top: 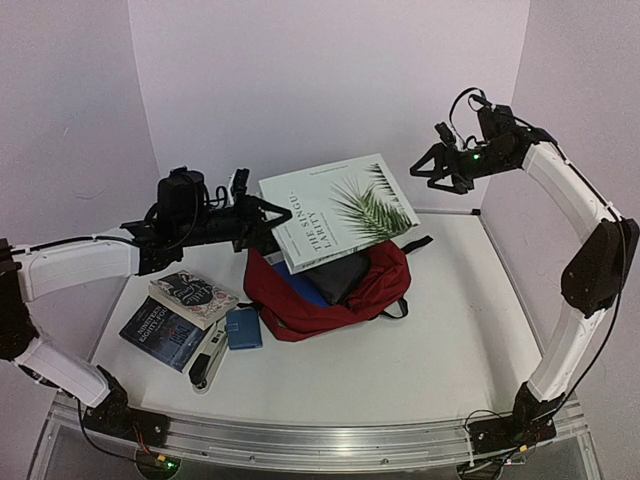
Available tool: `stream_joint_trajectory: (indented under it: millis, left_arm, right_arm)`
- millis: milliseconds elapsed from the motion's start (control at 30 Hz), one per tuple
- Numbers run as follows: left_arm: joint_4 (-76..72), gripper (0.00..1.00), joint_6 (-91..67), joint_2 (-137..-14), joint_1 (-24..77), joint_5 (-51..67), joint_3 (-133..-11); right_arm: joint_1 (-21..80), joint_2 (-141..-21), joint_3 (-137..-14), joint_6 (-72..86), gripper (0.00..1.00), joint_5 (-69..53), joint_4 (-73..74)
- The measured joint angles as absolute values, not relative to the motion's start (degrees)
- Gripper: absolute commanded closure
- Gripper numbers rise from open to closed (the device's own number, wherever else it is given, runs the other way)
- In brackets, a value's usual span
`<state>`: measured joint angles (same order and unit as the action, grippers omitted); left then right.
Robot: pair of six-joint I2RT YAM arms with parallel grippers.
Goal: Pack the student bag
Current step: Place the book in the student bag.
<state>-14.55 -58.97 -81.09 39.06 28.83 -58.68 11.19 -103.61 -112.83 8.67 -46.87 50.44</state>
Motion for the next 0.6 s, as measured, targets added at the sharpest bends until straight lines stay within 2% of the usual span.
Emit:
stream_joint_trajectory:
  millis: [133,300,467,600]
  left_arm:
    - [-8.0,1.00,-60.1,-74.2,38.4,21.7,-54.9]
    - [1.9,1.00,-62.8,-64.3,38.3,14.2,-50.3]
    - [16.0,1.00,-66.0,-56.4,38.3,6.8,-48.8]
    - [25.1,1.00,-67.9,-55.7,38.3,2.9,-49.1]
  right_arm:
    - [15.2,-105.1,-112.6,5.5,0.27,-35.9,48.8]
    - [26.1,-108.1,-110.7,0.3,0.32,-25.8,46.8]
    - [34.3,-113.0,-110.3,-2.2,0.39,-20.1,44.6]
    - [37.8,-118.4,-111.7,-3.0,0.41,-17.0,43.2]
